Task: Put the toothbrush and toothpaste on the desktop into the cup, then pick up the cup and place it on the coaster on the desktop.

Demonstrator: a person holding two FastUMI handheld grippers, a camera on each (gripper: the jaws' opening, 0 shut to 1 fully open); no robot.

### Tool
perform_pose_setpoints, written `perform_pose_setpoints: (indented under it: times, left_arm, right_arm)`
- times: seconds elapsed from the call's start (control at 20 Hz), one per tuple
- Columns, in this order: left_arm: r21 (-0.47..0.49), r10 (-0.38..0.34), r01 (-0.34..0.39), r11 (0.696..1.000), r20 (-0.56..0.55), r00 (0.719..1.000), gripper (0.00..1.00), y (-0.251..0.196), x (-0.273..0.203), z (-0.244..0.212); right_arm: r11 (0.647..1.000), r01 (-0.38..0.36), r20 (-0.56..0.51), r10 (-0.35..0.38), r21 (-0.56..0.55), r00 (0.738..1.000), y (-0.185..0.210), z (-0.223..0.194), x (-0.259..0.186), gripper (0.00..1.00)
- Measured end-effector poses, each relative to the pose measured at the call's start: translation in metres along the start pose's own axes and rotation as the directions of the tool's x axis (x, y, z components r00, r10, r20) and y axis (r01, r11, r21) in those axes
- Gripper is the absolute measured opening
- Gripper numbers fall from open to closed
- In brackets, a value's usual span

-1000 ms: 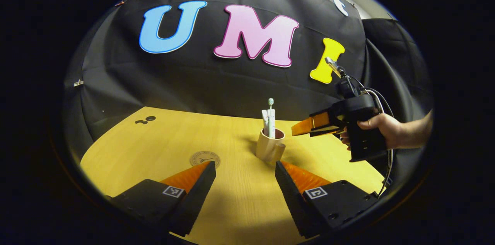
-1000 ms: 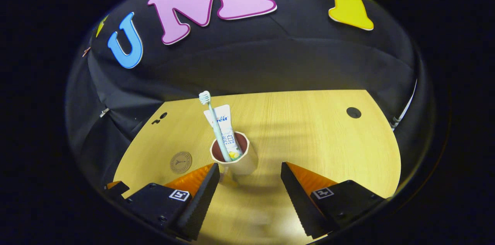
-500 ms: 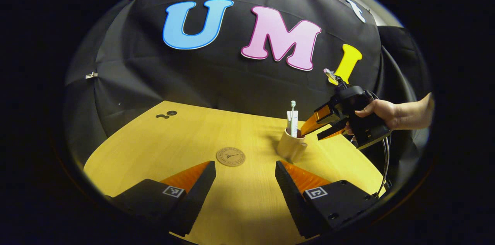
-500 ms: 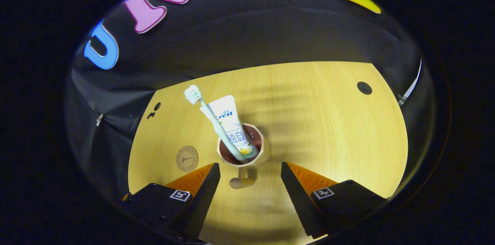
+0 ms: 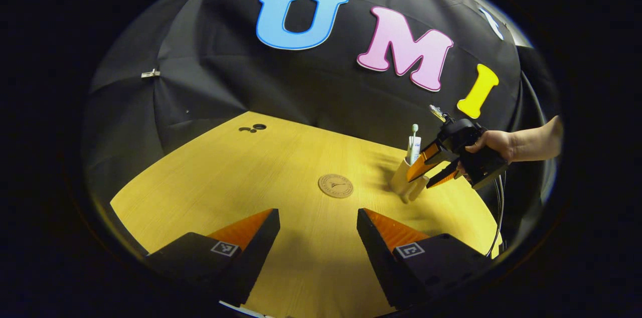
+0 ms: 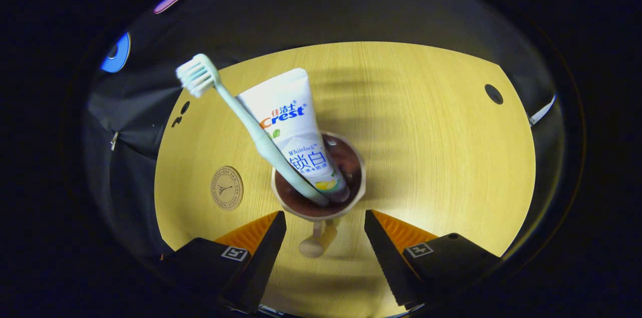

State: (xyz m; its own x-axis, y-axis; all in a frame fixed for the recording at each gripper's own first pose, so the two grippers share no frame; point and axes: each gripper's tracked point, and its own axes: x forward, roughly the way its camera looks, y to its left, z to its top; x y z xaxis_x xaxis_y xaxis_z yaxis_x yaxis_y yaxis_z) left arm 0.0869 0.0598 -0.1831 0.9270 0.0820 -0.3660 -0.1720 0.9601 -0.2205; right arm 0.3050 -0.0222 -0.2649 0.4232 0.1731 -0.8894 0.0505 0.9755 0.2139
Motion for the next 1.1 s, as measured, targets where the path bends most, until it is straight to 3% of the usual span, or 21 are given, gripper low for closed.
perform_pose_setpoints:
  times: [0.05, 0.1, 0.15, 0.2, 0.25, 0.4, 0.45, 0.5, 0.6, 0.65, 0.7, 0.8, 0.95, 1.0, 1.05, 1.1]
  left_arm:
    - [-0.003, -0.004, 0.004, 1.000, -0.021, 1.000, 0.98, 0.001, -0.002, -0.007]
    - [-0.003, -0.009, 0.008, 1.000, -0.042, 0.999, 0.98, 0.002, -0.002, -0.013]
    - [0.001, -0.008, 0.008, 1.000, -0.056, 0.998, 0.98, 0.003, -0.002, -0.017]
    - [0.005, -0.008, 0.008, 1.000, -0.066, 0.998, 1.00, 0.004, -0.002, -0.021]
    - [0.007, -0.011, 0.012, 1.000, -0.078, 0.997, 0.98, 0.003, -0.002, -0.025]
    - [0.007, -0.019, 0.019, 1.000, -0.097, 0.995, 0.98, -0.001, -0.003, -0.032]
    - [0.008, -0.023, 0.024, 1.000, -0.103, 0.994, 0.98, -0.003, -0.003, -0.034]
    - [0.010, -0.028, 0.029, 1.000, -0.108, 0.994, 0.98, -0.005, -0.003, -0.037]
    - [0.019, -0.032, 0.034, 0.999, -0.118, 0.993, 0.98, -0.008, -0.004, -0.040]
    - [0.023, -0.033, 0.036, 0.999, -0.123, 0.992, 0.98, -0.008, -0.003, -0.041]
    - [0.026, -0.033, 0.036, 0.999, -0.125, 0.992, 0.98, -0.009, -0.003, -0.043]
    - [0.027, -0.035, 0.039, 0.999, -0.129, 0.991, 0.98, -0.011, -0.003, -0.044]
    - [0.029, -0.036, 0.040, 0.999, -0.133, 0.990, 0.98, -0.014, -0.002, -0.043]
    - [0.029, -0.035, 0.040, 0.999, -0.135, 0.990, 0.98, -0.013, -0.003, -0.046]
    - [0.031, -0.035, 0.039, 0.999, -0.137, 0.990, 0.98, -0.014, -0.004, -0.047]
    - [0.035, -0.033, 0.038, 0.999, -0.143, 0.989, 0.98, -0.013, -0.004, -0.049]
  right_arm:
    - [1.000, 0.002, -0.005, -0.002, 0.006, 1.000, 0.003, 0.001, 0.005, 0.96]
    - [1.000, 0.004, -0.015, -0.004, 0.001, 1.000, 0.004, -0.001, 0.011, 0.87]
    - [1.000, 0.006, -0.031, -0.006, -0.008, 1.000, 0.003, -0.003, 0.014, 0.87]
    - [1.000, 0.015, -0.041, -0.016, -0.022, 0.999, 0.000, -0.002, 0.014, 0.96]
    - [0.999, 0.023, -0.047, -0.024, -0.036, 0.999, 0.000, -0.004, 0.017, 0.84]
    - [0.996, 0.038, -0.047, -0.042, -0.080, 0.998, -0.004, -0.006, 0.025, 0.89]
    - [0.995, 0.044, -0.048, -0.048, -0.093, 0.998, -0.007, -0.008, 0.027, 0.79]
    - [0.994, 0.044, -0.058, -0.050, -0.101, 0.997, -0.008, -0.010, 0.028, 0.86]
    - [0.995, 0.041, -0.073, -0.048, -0.094, 0.996, -0.009, -0.012, 0.028, 0.71]
    - [0.995, 0.042, -0.068, -0.048, -0.096, 0.996, -0.010, -0.011, 0.031, 0.68]
    - [0.994, 0.043, -0.067, -0.050, -0.102, 0.997, -0.013, -0.010, 0.031, 0.72]
    - [0.993, 0.049, -0.067, -0.056, -0.106, 0.996, -0.015, -0.009, 0.030, 0.40]
    - [0.985, 0.047, -0.067, -0.059, -0.167, 0.996, -0.016, -0.011, 0.034, 0.28]
    - [0.981, 0.047, -0.060, -0.059, -0.187, 0.996, -0.016, -0.010, 0.034, 0.41]
    - [0.976, 0.046, -0.056, -0.059, -0.211, 0.997, -0.015, -0.010, 0.033, 0.33]
    - [0.972, 0.047, -0.049, -0.060, -0.229, 0.997, -0.016, -0.011, 0.034, 0.31]
